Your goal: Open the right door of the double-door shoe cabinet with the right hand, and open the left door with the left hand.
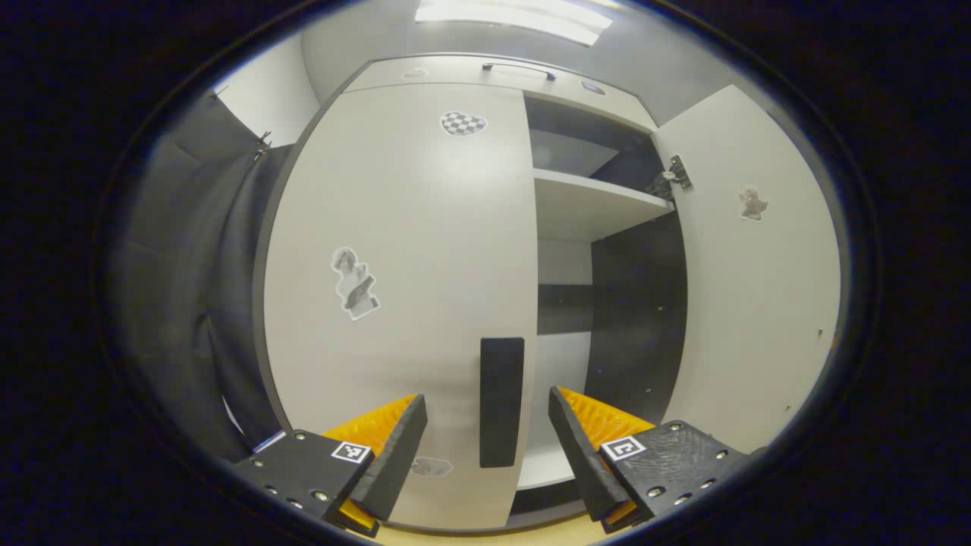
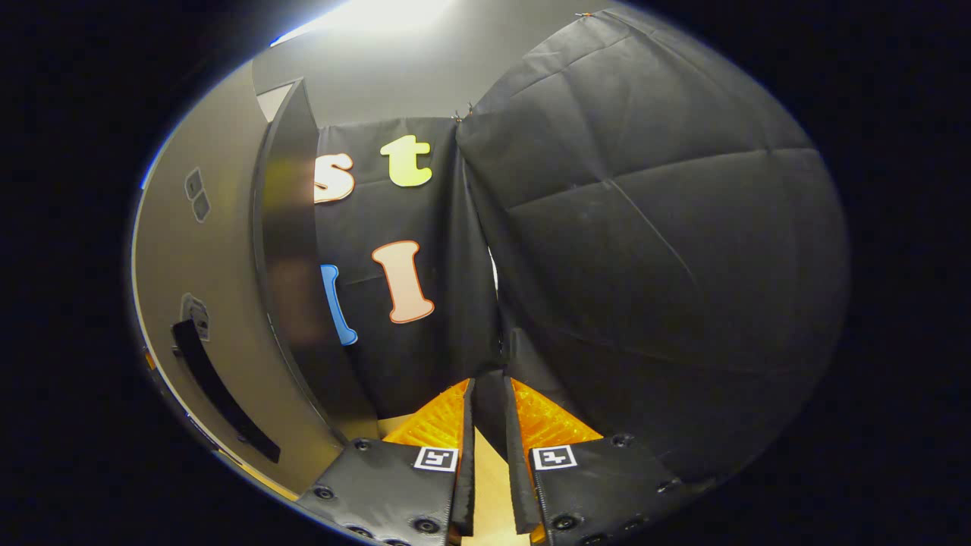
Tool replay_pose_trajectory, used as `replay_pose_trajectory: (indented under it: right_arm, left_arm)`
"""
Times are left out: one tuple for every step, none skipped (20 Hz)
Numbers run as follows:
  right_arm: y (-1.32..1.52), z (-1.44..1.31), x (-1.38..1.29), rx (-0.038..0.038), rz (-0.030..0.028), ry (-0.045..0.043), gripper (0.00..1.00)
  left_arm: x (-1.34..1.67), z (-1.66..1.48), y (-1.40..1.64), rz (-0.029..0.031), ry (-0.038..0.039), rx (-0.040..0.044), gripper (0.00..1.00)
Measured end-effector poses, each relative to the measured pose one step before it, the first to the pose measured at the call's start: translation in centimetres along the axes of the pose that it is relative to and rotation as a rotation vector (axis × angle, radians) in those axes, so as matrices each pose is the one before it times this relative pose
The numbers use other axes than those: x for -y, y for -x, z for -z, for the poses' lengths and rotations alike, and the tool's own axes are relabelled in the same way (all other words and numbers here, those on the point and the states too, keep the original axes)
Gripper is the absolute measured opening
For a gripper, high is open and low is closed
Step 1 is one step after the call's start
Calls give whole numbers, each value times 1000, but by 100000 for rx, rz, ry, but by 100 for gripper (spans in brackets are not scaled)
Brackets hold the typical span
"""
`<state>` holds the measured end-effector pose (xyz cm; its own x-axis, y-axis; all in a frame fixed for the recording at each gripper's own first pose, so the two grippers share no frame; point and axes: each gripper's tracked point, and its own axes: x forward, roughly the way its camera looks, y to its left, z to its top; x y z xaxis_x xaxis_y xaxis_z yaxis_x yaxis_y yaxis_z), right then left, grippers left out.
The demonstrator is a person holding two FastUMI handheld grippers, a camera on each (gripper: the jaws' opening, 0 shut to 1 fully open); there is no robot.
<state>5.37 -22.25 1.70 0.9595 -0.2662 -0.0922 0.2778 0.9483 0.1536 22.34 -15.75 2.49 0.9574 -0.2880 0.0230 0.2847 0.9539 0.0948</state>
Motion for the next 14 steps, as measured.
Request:
replay_pose_trajectory:
  right_arm:
    - [-781,144,-252,-839,-1625,-136,12]
    - [-592,331,-263,-1373,-895,-892,26]
    - [-849,257,-230,-879,-921,-879,24]
    - [-695,237,-370,-638,-1154,-564,28]
    - [-676,191,-401,-611,-1135,-47,28]
    - [-687,151,-399,-615,-1069,413,28]
    - [-733,41,-365,-363,-902,902,28]
    - [-690,-48,-309,-85,-701,1169,28]
    - [-677,-82,-294,147,-729,1121,28]
    - [-794,89,-247,-28,-741,968,28]
    - [-714,-67,-249,-175,-887,689,28]
    - [-704,62,-249,-444,-1064,201,28]
    - [-649,-25,-345,-438,-1046,-30,28]
    - [-615,53,-161,-434,-843,-99,28]
  left_arm:
    - [200,222,-615,-526,-99,-697,95]
    - [171,280,-592,-100,-39,-526,94]
    - [189,251,-570,62,234,-1021,81]
    - [210,207,-390,208,310,-877,77]
    - [99,82,-372,-349,162,-615,77]
    - [-61,292,-325,-1007,-248,-574,77]
    - [-393,57,-154,-2910,-1026,-528,77]
    - [-523,49,-104,-2559,-744,119,74]
    - [112,-91,53,193,863,-138,55]
    - [310,-29,-27,1147,1285,-463,56]
    - [345,3,-36,1241,975,-472,56]
    - [-101,49,4,-668,168,-86,56]
    - [21,-152,282,-1117,-529,31,31]
    - [-34,159,-312,-1425,-1352,130,31]
